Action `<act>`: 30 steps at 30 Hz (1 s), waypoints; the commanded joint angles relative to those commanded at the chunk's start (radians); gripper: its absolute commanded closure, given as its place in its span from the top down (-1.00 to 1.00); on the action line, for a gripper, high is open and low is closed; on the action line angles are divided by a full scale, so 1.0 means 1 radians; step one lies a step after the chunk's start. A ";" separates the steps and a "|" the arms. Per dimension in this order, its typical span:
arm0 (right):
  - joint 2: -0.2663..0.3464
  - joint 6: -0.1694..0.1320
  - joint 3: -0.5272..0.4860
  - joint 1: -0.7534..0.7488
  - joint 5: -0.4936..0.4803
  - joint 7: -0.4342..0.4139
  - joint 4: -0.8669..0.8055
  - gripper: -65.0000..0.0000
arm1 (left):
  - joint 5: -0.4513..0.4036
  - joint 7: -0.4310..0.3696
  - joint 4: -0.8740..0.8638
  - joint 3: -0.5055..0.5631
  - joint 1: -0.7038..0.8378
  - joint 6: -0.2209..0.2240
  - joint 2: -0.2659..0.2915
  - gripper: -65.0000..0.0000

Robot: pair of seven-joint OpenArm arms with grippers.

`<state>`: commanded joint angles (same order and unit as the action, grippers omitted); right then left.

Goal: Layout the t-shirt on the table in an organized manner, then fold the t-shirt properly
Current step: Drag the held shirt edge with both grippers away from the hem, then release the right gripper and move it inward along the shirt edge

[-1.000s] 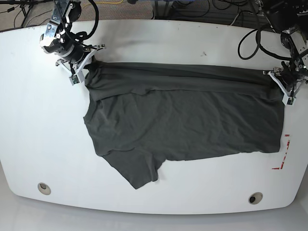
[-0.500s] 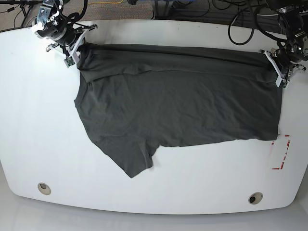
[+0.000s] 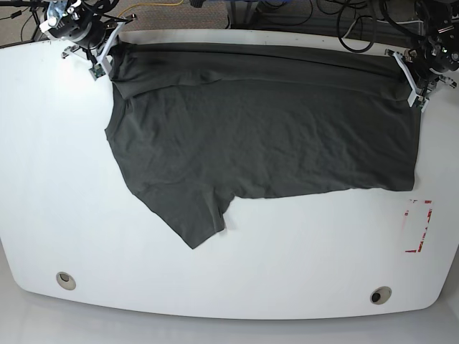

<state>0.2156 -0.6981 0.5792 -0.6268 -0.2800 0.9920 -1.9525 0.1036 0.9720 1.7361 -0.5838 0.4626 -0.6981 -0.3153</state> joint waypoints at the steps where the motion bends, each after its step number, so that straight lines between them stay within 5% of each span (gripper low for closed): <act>1: 0.000 0.000 0.005 0.003 0.002 0.000 0.000 -0.74 | 0.002 0.021 0.012 0.002 -0.002 0.000 0.000 -0.66; 6: -0.003 0.000 0.041 0.008 0.000 0.000 -0.002 0.07 | 0.003 0.068 0.058 0.003 -0.008 0.000 0.003 -0.22; 10: -0.005 0.000 0.057 0.015 -0.002 -0.002 -0.029 0.47 | 0.003 0.069 0.095 0.000 -0.025 0.000 0.021 0.09; 22: -0.037 0.000 0.166 0.094 -0.051 0.005 -0.071 0.54 | 0.005 0.071 0.210 0.000 -0.041 0.000 0.025 0.17; 30: -0.031 0.000 0.241 0.135 -0.029 0.097 -0.069 0.54 | 0.002 0.071 0.238 0.000 -0.077 0.000 0.023 0.17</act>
<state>0.1849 -0.6981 0.8201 -0.4918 -0.3092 1.0886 -2.0215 0.1051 1.0426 1.9739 -0.5838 0.3859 -0.6981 -0.2923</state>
